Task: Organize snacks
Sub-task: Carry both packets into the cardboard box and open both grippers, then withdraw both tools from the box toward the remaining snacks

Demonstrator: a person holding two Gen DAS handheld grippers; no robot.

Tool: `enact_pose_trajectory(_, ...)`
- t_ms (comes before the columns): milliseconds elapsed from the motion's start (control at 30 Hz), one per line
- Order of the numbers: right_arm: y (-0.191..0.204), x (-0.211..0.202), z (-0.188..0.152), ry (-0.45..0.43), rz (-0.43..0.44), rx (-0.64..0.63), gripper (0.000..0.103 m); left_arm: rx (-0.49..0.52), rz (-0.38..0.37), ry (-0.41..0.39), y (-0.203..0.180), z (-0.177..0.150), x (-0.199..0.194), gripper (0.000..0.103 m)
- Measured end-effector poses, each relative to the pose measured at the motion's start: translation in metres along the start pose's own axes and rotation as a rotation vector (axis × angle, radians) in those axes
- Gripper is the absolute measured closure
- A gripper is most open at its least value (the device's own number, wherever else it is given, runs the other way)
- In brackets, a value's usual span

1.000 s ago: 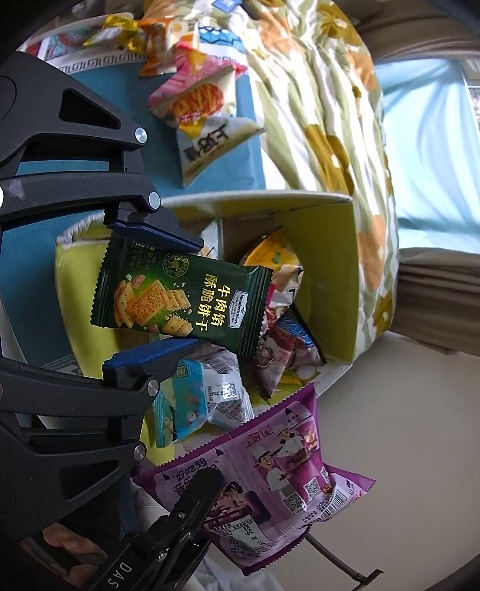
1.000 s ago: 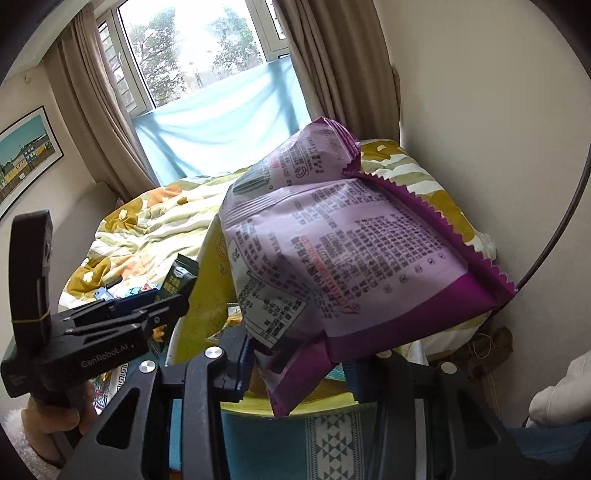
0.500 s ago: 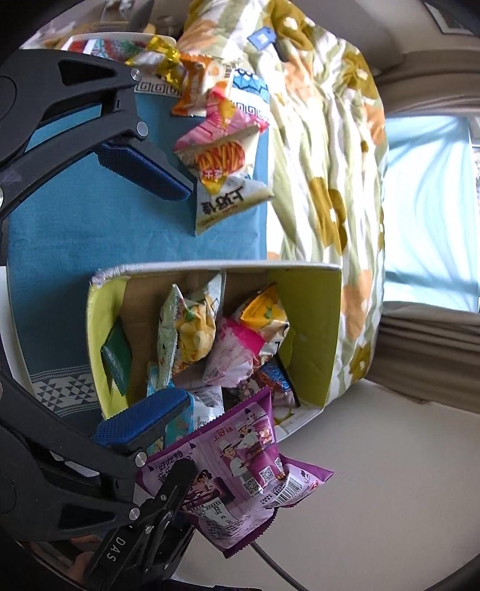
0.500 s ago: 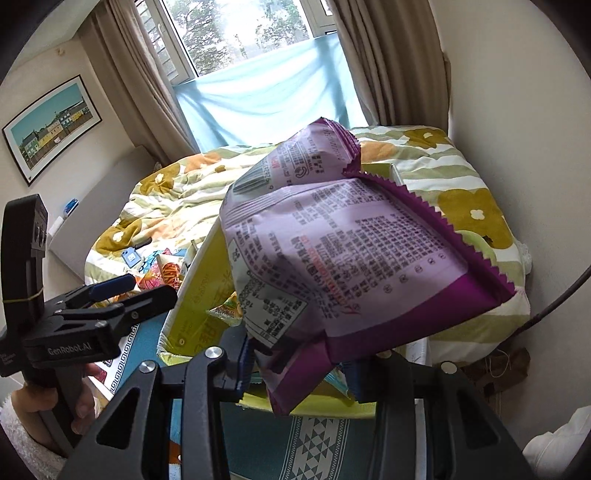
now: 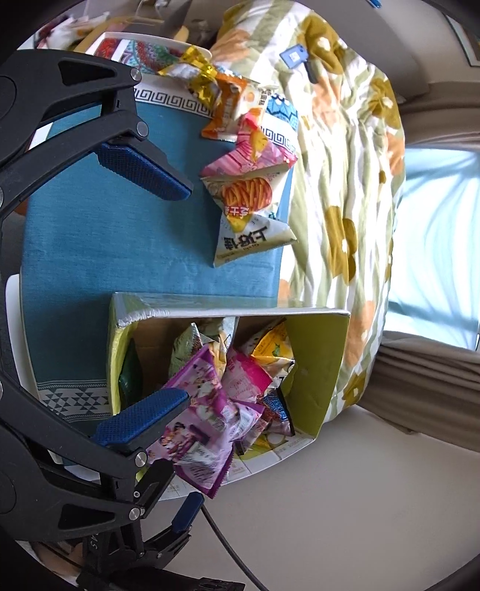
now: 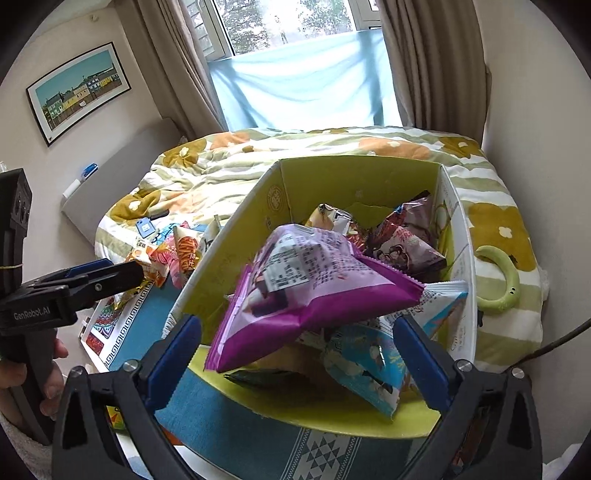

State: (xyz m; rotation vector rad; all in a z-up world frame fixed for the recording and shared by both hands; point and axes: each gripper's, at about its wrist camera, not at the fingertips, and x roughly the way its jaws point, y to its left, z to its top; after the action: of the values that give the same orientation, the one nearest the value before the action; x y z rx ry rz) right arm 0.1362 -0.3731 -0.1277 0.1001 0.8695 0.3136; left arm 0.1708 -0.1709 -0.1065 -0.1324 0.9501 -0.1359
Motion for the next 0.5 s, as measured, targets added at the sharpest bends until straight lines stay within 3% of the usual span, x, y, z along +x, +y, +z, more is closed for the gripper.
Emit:
enact_pose_trajectory(167, -0.003, -0.012, -0.002, -0.043, -0.052, -0.005, 0.0, 0.012, -0.012, 0.0, -0.002, -0.002, -0.002, 0.002)
enact_pose_trajectory(500, 0.004, -0.036, 0.008, -0.11, -0.07, -0.015, 0.0, 0.048, -0.024, -0.067, -0.008, 0.004, -0.031, 0.002)
